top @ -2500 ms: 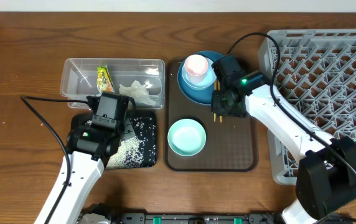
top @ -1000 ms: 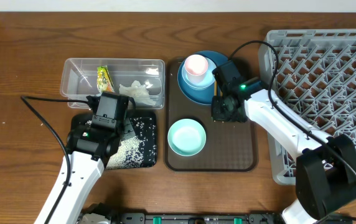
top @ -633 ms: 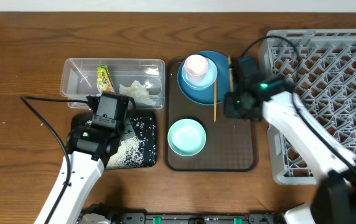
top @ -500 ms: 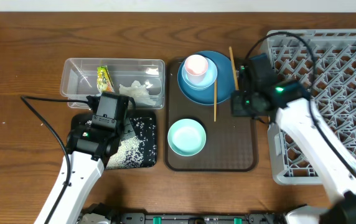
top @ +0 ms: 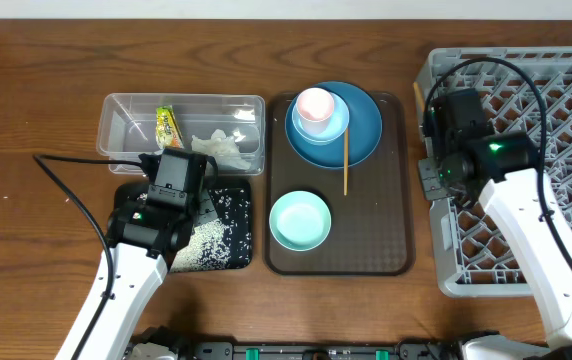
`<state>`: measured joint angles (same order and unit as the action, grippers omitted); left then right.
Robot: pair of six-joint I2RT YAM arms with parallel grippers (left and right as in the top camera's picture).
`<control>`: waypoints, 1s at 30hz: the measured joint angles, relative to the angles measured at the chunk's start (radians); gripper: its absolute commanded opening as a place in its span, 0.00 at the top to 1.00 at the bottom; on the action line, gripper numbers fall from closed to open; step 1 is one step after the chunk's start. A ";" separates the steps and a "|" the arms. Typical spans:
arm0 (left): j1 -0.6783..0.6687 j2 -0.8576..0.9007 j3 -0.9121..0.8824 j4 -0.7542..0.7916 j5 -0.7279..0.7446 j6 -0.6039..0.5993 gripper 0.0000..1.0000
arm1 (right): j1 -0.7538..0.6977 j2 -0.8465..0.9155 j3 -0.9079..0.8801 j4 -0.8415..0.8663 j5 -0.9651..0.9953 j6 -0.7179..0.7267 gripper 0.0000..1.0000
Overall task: Sort waste into correct bins and load items into the dishwasher rack
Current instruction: 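Carry the chopstick right and insert it upright into the dish rack, then return the right gripper to the blue plate toward the remaining chopstick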
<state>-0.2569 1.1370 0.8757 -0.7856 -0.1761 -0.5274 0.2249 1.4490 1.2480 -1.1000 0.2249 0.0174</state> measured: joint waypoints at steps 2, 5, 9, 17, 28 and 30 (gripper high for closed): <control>0.000 0.000 0.000 0.000 0.000 0.000 0.44 | -0.012 0.000 0.000 0.000 0.006 -0.004 0.99; 0.000 0.000 0.000 0.000 0.000 0.000 0.44 | -0.040 0.000 0.000 0.000 0.016 -0.007 0.99; 0.000 0.000 0.000 0.000 0.000 0.000 0.44 | -0.072 0.000 0.000 0.000 0.020 -0.013 0.99; 0.000 0.000 0.000 0.000 0.000 0.000 0.44 | -0.117 0.000 -0.012 0.016 0.026 -0.030 0.99; 0.000 0.000 0.000 0.000 0.000 0.000 0.44 | -0.125 0.004 -0.120 0.108 0.026 -0.063 0.95; 0.000 0.000 0.000 0.000 0.000 0.000 0.44 | -0.125 0.005 -0.139 0.126 0.026 -0.064 0.83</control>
<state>-0.2569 1.1370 0.8757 -0.7856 -0.1761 -0.5274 0.1001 1.4536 1.1088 -0.9745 0.2508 -0.0471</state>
